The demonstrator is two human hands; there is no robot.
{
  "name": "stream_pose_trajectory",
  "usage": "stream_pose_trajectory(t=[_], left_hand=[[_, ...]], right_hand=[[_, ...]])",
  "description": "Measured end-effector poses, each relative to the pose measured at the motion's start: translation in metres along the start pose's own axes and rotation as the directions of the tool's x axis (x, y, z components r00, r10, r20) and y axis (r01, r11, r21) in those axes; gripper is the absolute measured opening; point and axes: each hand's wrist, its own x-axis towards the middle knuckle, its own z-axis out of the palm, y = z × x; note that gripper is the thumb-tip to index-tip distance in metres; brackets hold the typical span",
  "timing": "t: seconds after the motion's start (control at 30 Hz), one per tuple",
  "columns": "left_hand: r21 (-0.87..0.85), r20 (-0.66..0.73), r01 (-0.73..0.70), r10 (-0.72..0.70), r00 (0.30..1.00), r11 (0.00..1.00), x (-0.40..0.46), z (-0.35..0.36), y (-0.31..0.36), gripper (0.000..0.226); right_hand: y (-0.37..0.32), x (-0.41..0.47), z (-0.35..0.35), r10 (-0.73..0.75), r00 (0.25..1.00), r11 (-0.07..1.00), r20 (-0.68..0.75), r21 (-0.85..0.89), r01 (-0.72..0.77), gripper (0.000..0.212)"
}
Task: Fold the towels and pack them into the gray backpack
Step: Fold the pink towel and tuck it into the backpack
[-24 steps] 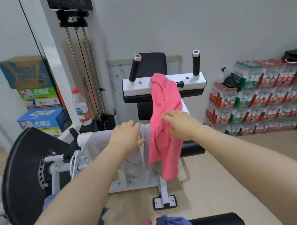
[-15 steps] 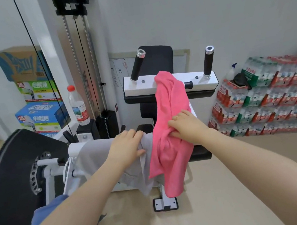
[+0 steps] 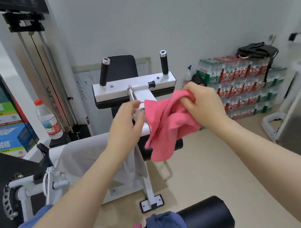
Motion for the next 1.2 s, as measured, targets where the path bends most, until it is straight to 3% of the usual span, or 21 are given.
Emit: stream_pose_trajectory(t=[0.07, 0.17, 0.4, 0.57, 0.67, 0.77, 0.87, 0.93, 1.07, 1.2], left_hand=[[-0.125, 0.0, -0.151, 0.152, 0.988, 0.981, -0.016, -0.003, 0.048, 0.035], [-0.169, 0.117, -0.296, 0.317, 0.941, 0.94, -0.044, 0.005, 0.09, 0.04], [-0.117, 0.352, -0.346, 0.365, 0.862, 0.931, -0.086, 0.045, 0.126, 0.028], [-0.101, 0.442, -0.306, 0.318, 0.839, 0.947, -0.078, 0.091, 0.149, 0.023], [-0.156, 0.43, -0.308, 0.345, 0.834, 0.938, -0.057, 0.129, 0.164, 0.015], [-0.212, 0.38, -0.332, 0.39, 0.839, 0.919, -0.035, 0.18, 0.189, 0.011], [-0.233, 0.357, -0.315, 0.382, 0.852, 0.92, -0.019, 0.244, 0.218, 0.014], [-0.214, 0.367, -0.357, 0.413, 0.833, 0.909, -0.004, 0.286, 0.238, 0.016], [0.072, 0.367, -0.707, 0.641, 0.675, 0.703, 0.041, 0.356, 0.251, 0.02], [0.145, 0.371, -0.697, 0.614, 0.696, 0.702, 0.073, 0.413, 0.25, 0.017]], right_hand=[[-0.013, -0.026, -0.022, 0.005, 1.0, 1.0, -0.01, -0.015, -0.005, 0.023], [-0.028, -0.062, -0.053, 0.045, 0.998, 0.999, 0.047, 0.001, -0.045, 0.028], [-0.002, -0.123, -0.1, 0.031, 0.982, 0.999, 0.186, 0.004, -0.033, 0.024], [0.057, -0.13, -0.129, -0.284, 0.916, 0.882, 0.282, -0.298, 0.365, 0.033], [0.114, -0.131, -0.15, -0.292, 0.878, 0.835, 0.378, -0.348, 0.427, 0.024], [0.173, -0.133, -0.161, -0.214, 0.916, 0.891, 0.339, -0.318, 0.326, 0.024], [0.221, -0.124, -0.168, -0.013, 0.982, 0.983, 0.187, -0.178, 0.046, 0.028], [0.256, -0.112, -0.175, 0.126, 0.976, 0.99, 0.176, -0.09, -0.112, 0.029], [0.34, -0.098, -0.181, 0.112, 0.964, 0.97, 0.24, -0.235, -0.054, 0.024], [0.409, -0.087, -0.183, 0.124, 0.951, 0.914, 0.283, -0.405, 0.001, 0.016]])
